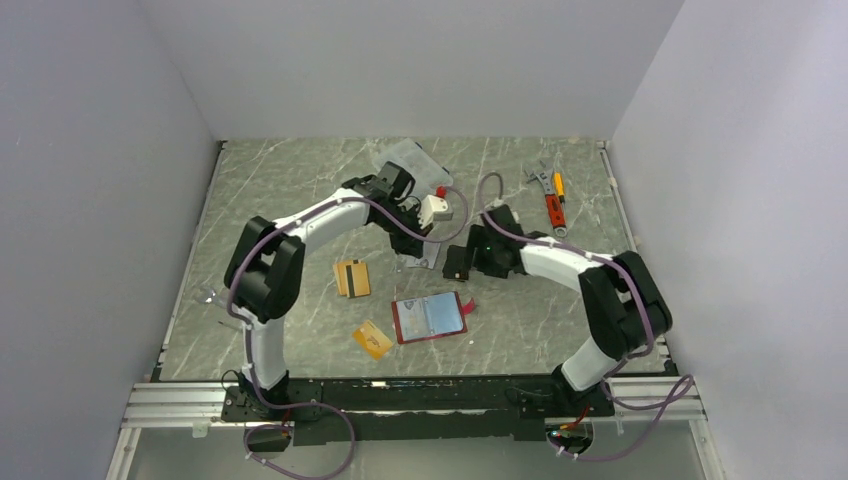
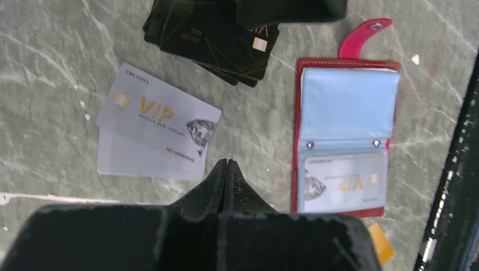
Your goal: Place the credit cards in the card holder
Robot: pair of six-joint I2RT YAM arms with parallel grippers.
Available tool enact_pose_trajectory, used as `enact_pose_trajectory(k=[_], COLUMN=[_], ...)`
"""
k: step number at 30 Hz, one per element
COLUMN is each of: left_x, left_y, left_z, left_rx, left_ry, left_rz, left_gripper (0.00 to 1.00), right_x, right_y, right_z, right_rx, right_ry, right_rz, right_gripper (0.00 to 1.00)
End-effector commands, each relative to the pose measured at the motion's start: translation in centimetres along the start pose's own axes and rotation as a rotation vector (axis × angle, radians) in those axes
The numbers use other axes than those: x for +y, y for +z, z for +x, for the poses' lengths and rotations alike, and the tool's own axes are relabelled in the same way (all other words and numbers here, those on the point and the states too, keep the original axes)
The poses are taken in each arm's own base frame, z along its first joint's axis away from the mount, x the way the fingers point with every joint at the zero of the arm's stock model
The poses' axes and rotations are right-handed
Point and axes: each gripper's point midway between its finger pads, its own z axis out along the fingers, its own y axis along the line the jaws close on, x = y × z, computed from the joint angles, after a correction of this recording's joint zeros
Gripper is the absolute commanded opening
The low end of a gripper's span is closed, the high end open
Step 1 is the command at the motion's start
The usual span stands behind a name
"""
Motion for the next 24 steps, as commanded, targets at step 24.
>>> enact_pose_trajectory(k=[24], left_x=[1.9], left_y=[9.9], left_z=[-2.7], left_rx=[0.132], left_ry=[0.249], left_rz=[-0.111], left_gripper=[0.0], right_x=[-0.1], right_y=[-0.9], right_z=[-2.4], right_rx=[-0.029], right_ry=[0.319], right_rz=[-0.525], right_gripper=[0.45])
